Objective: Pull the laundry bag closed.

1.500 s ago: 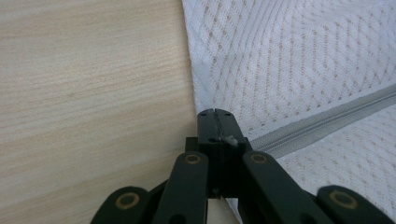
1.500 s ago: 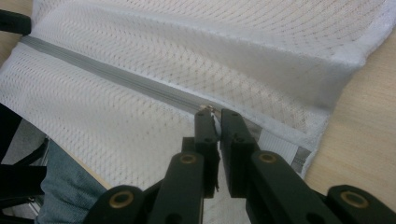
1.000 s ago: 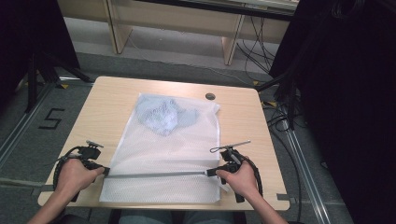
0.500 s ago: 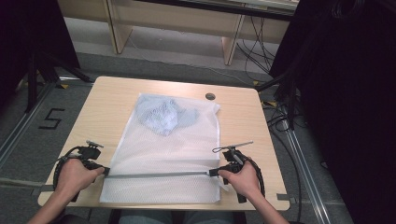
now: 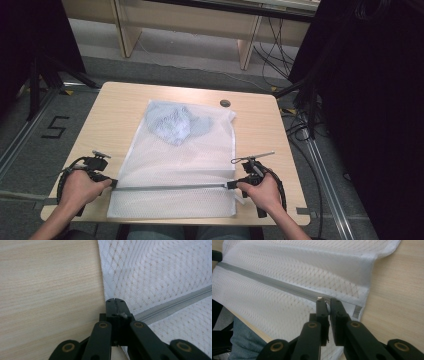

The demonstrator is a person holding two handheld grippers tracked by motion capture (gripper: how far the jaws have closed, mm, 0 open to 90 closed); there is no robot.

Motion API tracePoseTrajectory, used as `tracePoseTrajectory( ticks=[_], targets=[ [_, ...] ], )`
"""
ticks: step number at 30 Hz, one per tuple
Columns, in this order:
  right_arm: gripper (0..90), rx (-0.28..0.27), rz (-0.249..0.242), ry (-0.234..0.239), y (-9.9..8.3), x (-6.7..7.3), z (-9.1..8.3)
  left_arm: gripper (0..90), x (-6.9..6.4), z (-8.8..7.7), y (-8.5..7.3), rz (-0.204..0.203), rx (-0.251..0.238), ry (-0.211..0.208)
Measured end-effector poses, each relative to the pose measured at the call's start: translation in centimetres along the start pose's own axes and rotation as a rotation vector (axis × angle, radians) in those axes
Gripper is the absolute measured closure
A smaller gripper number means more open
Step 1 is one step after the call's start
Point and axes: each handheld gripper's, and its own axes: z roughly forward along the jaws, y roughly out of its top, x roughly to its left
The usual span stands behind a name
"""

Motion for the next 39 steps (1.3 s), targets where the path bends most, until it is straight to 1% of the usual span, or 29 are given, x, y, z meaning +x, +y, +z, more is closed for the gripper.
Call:
tracePoseTrajectory(
  ticks=[1,2,4,5,6,7,9,10,11,12,13,14,20,21,22,23,24,25,26,27,28,29,30,31,32,33,36,37,39],
  targets=[
    [86.6,-0.005,-0.007,0.000,0.0,-0.1,0.1,89.8,0.0,0.0,0.0,0.000,0.000,0.000],
    [86.6,-0.017,-0.001,0.014,0.0,-0.1,0.1,89.9,0.0,0.0,0.0,0.000,0.000,0.000],
    [86.6,-0.018,-0.003,0.005,-0.1,-0.1,0.0,89.9,0.0,0.0,0.0,-0.002,-0.003,0.001],
    [86.6,0.003,0.026,0.007,-0.1,0.0,-0.1,89.8,0.0,0.0,0.0,-0.003,-0.003,0.001],
    [86.6,0.008,0.032,0.004,-0.1,0.1,-0.1,89.9,0.0,0.0,0.0,-0.001,-0.002,0.001],
    [86.6,-0.023,-0.016,0.006,-0.1,-0.3,0.1,89.8,0.0,0.0,0.0,0.001,0.000,0.000],
    [86.6,-0.024,-0.020,0.008,-0.1,-0.4,0.1,89.8,0.0,0.0,0.0,0.000,0.000,0.000],
    [86.6,0.013,0.048,0.005,-0.1,0.0,-0.2,89.8,0.0,0.0,0.0,-0.003,-0.003,0.001],
    [86.6,0.013,0.048,0.005,-0.1,0.0,-0.2,89.8,0.0,0.0,0.0,-0.003,-0.003,0.001],
    [86.6,-0.021,-0.013,0.004,-0.1,-0.4,0.0,89.8,0.0,0.0,0.0,-0.002,-0.001,0.001],
    [86.6,-0.021,-0.013,0.004,-0.1,-0.4,0.0,89.8,0.0,0.0,0.0,-0.002,-0.001,0.001],
    [86.6,-0.020,0.005,0.004,-0.1,-0.4,0.0,89.8,0.0,0.0,0.0,-0.004,-0.003,0.001],
    [86.5,-0.021,-0.027,0.004,-0.2,-0.9,0.0,89.8,0.0,0.0,0.0,-0.001,-0.001,0.001],
    [86.5,-0.016,-0.011,0.005,-0.2,-0.9,0.0,89.8,-0.1,0.0,0.0,-0.001,-0.002,0.001],
    [86.5,-0.014,-0.009,0.003,-0.2,-0.9,0.0,89.8,0.0,0.0,0.0,-0.001,-0.002,0.001],
    [86.5,0.012,0.030,-0.010,-0.2,-0.8,-0.1,89.8,-0.1,0.0,0.0,-0.002,-0.002,0.001],
    [86.5,0.013,0.030,-0.011,-0.2,-0.8,-0.2,89.9,-0.1,0.0,0.0,-0.001,0.000,0.002],
    [86.5,0.006,0.016,-0.008,-0.2,-1.0,-0.1,89.8,-0.1,0.0,0.0,-0.001,-0.001,0.002],
    [86.5,-0.011,-0.015,0.005,-0.2,-1.2,0.0,89.8,-0.1,0.0,0.0,-0.001,-0.001,0.002],
    [86.5,-0.010,-0.015,0.008,-0.2,-1.3,0.0,89.8,-0.1,0.0,0.0,-0.001,-0.001,0.002],
    [86.5,0.014,0.037,-0.008,-0.3,-1.0,-0.2,89.8,-0.1,0.0,0.0,0.000,0.000,0.002],
    [86.4,-0.006,-0.004,0.012,-0.2,-1.3,-0.1,89.8,-0.1,0.0,0.0,-0.001,-0.001,0.002],
    [86.4,-0.009,0.000,0.007,-0.2,-1.3,0.0,89.8,-0.1,0.0,0.0,0.002,0.001,0.003],
    [86.5,-0.001,0.027,0.006,-0.3,-1.1,-0.1,89.8,-0.1,0.0,0.0,0.003,0.001,0.004],
    [86.5,-0.001,0.027,0.006,-0.3,-1.1,-0.1,89.8,-0.1,0.0,0.0,0.003,0.001,0.004],
    [86.4,0.025,0.050,-0.011,-0.3,-1.3,-0.2,89.8,-0.1,0.0,0.0,0.004,0.002,0.004],
    [86.3,0.017,0.044,-0.011,-0.3,-1.4,-0.2,89.8,-0.1,0.0,0.0,0.004,0.001,0.005],
    [86.2,0.007,0.027,-0.004,-0.3,-1.5,-0.1,89.8,-0.1,0.0,0.0,0.004,0.001,0.005],
    [86.2,0.045,0.090,0.009,-0.3,-1.0,-0.3,89.8,-0.1,0.0,0.0,0.005,0.001,0.005]
  ],
)
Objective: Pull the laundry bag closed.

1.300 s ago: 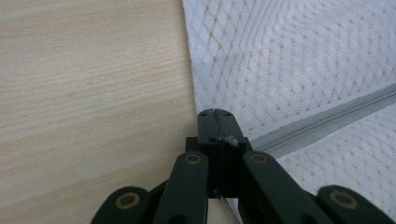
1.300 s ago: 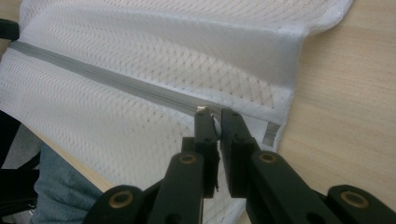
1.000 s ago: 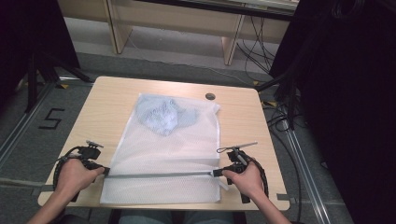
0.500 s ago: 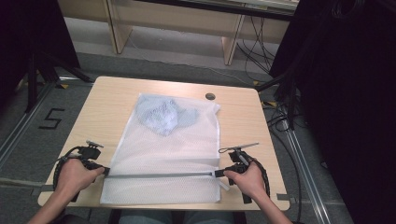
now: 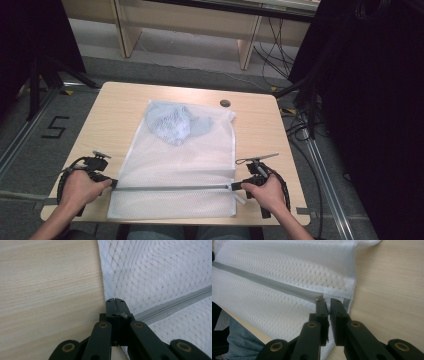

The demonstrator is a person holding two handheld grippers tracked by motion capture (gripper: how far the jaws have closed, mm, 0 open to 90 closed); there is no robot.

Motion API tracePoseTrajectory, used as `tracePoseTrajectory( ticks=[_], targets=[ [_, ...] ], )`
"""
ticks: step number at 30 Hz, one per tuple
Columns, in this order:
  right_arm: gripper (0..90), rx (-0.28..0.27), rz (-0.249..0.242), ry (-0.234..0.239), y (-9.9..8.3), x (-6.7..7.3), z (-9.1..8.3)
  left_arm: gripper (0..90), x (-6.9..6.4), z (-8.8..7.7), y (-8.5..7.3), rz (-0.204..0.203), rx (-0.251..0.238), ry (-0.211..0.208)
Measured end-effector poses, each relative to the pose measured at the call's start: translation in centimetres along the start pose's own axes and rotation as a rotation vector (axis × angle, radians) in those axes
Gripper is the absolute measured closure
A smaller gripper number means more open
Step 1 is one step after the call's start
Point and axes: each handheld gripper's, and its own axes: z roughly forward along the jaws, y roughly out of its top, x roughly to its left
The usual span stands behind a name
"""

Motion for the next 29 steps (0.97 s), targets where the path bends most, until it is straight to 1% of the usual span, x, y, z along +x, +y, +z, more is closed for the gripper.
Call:
tracePoseTrajectory(
  ticks=[2,3,4,5,6,7,8,9,10,11,12,13,14,15,16,17,18,19,20,21,22,23,24,25,26,27,28,29],
  targets=[
    [86.2,-0.001,-0.007,-0.001,0.0,-0.1,0.0,89.8,0.0,0.0,0.0,-0.001,0.000,-0.001],
    [86.1,-0.025,-0.055,0.006,0.0,-0.4,0.2,89.8,0.0,0.0,0.0,-0.005,-0.003,-0.003],
    [86.1,-0.041,-0.078,0.008,0.0,-0.6,0.4,89.8,0.1,0.0,0.0,-0.004,-0.003,-0.004],
    [85.9,-0.042,-0.089,0.006,0.0,-0.7,0.4,89.8,0.1,0.0,0.0,-0.004,-0.003,-0.004],
    [85.5,-0.024,-0.050,-0.008,0.0,-0.5,0.3,89.8,0.1,0.0,-0.1,-0.007,-0.009,-0.008],
    [86.9,-0.015,-0.042,-0.015,0.0,-0.5,0.2,89.7,0.1,0.0,-0.1,-0.005,-0.010,-0.008],
    [86.2,-0.035,-0.045,-0.030,0.0,-0.6,0.3,89.7,0.1,0.0,-0.1,-0.002,-0.009,-0.009],
    [85.4,-0.042,-0.044,-0.028,0.0,-0.7,0.2,89.6,0.1,0.0,-0.2,-0.002,-0.018,-0.007],
    [84.5,-0.042,-0.033,-0.021,0.0,-0.8,0.1,89.3,0.0,0.0,-0.2,-0.003,-0.019,-0.008],
    [83.7,-0.063,-0.046,-0.017,0.0,-0.9,0.1,88.8,0.1,0.0,-0.2,-0.005,-0.016,-0.010],
    [83.7,-0.063,-0.046,-0.017,0.0,-0.9,0.1,88.0,0.1,0.0,-0.2,-0.005,-0.016,-0.010],
    [83.1,-0.063,-0.032,-0.025,0.0,-0.9,-0.1,88.0,0.1,0.0,-0.2,-0.014,-0.027,-0.017],
    [82.2,-0.069,-0.028,-0.021,0.1,-0.9,-0.2,85.3,0.1,0.0,-0.3,-0.023,-0.032,-0.027],
    [80.8,-0.069,0.019,-0.011,0.0,-0.7,-0.3,82.1,0.2,-0.1,-0.3,-0.022,-0.039,-0.020],
    [80.8,-0.069,0.019,-0.011,0.0,-0.7,-0.3,81.0,0.2,-0.1,-0.3,-0.022,-0.039,-0.020],
    [78.9,-0.085,-0.022,-0.015,0.1,-1.3,-0.3,79.2,0.2,-0.2,-0.3,-0.023,-0.056,-0.002],
    [78.1,-0.086,-0.024,-0.014,0.2,-1.3,-0.3,77.9,0.2,-0.2,-0.3,-0.031,-0.064,-0.006],
    [77.2,-0.084,-0.023,-0.029,0.2,-1.4,-0.3,75.6,0.2,-0.3,-0.4,-0.040,-0.080,-0.001],
    [76.7,-0.100,-0.034,-0.030,0.2,-1.5,-0.3,73.2,0.3,-0.3,-0.4,-0.034,-0.087,0.003],
    [76.0,-0.117,-0.050,-0.010,0.2,-1.6,-0.2,72.3,0.4,-0.5,-0.4,-0.037,-0.089,-0.001],
    [75.0,-0.078,0.027,-0.007,0.1,-1.2,-0.4,71.5,0.4,-0.6,-0.4,-0.040,-0.105,0.002],
    [74.3,-0.093,-0.004,-0.011,0.1,-1.4,-0.4,70.2,0.3,-0.7,-0.4,-0.048,-0.129,0.001],
    [73.6,-0.108,-0.014,-0.007,0.1,-1.6,-0.3,69.1,0.3,-0.9,-0.3,-0.035,-0.130,0.003],
    [72.9,-0.078,0.061,-0.008,0.1,-1.2,-0.5,68.4,0.2,-1.0,-0.3,-0.040,-0.149,0.004],
    [71.9,-0.083,0.062,-0.003,0.0,-1.3,-0.5,67.3,0.2,-1.0,-0.3,-0.039,-0.165,0.002],
    [71.2,-0.086,0.020,-0.010,0.1,-1.7,-0.4,66.3,0.1,-1.1,-0.3,-0.037,-0.164,-0.001],
    [70.8,-0.089,0.015,0.001,0.1,-1.8,-0.5,65.8,0.1,-1.1,-0.3,-0.036,-0.167,0.002],
    [70.5,-0.089,0.018,0.003,0.1,-1.8,-0.5,65.3,0.1,-1.1,-0.3,-0.036,-0.167,0.002]
  ],
)
